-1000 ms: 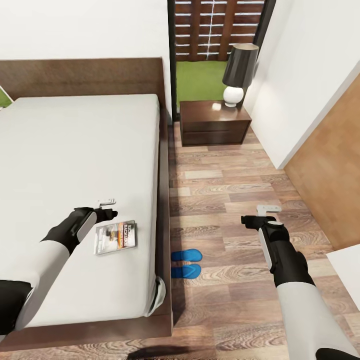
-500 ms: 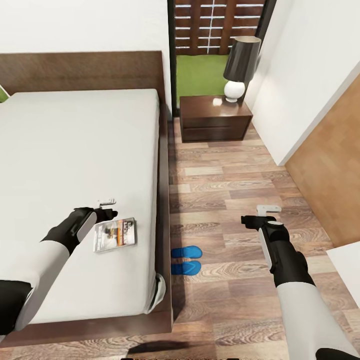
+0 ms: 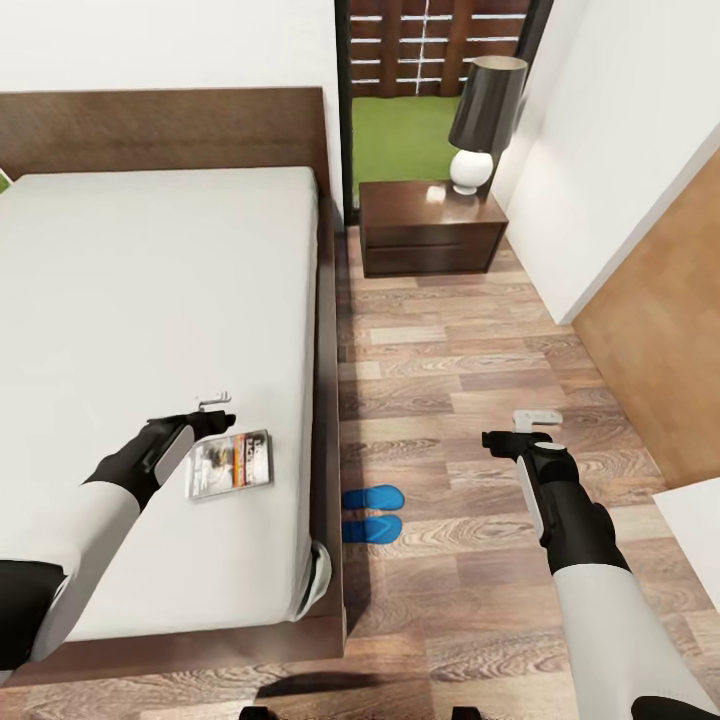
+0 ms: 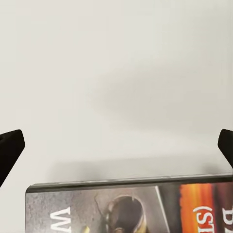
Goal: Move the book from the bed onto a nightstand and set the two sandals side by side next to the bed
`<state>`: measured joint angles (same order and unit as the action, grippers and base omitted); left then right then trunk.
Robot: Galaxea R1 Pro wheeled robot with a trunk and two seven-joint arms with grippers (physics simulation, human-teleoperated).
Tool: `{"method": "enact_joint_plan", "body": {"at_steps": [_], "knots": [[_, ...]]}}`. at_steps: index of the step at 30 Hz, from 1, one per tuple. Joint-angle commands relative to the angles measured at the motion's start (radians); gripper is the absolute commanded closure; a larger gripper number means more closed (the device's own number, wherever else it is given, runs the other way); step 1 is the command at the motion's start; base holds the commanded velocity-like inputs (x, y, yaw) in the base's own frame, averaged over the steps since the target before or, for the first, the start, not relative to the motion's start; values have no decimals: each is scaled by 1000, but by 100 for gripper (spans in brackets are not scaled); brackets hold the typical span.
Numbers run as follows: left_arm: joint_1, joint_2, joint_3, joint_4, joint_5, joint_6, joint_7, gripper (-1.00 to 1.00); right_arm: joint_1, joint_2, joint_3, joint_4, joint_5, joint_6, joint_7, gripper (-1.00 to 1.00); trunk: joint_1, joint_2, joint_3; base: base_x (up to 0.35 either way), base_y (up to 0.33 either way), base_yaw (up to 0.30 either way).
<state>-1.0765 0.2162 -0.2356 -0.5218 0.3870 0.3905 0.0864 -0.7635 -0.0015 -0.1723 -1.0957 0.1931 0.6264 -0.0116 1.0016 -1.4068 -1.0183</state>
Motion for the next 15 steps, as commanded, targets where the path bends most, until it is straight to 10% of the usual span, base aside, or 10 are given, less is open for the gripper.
{"method": "enact_joint_plan", "body": {"at_steps": [1, 15], "knots": [[0, 1, -8, 0, 12, -2, 8, -100, 0, 0, 1, -1, 3, 5, -1, -100, 0, 0, -2, 0, 0, 0], [0, 0, -8, 5, 14, -13, 6, -100, 0, 0, 1, -1, 3, 6, -1, -100, 0, 0, -24, 0, 0, 0]]}}
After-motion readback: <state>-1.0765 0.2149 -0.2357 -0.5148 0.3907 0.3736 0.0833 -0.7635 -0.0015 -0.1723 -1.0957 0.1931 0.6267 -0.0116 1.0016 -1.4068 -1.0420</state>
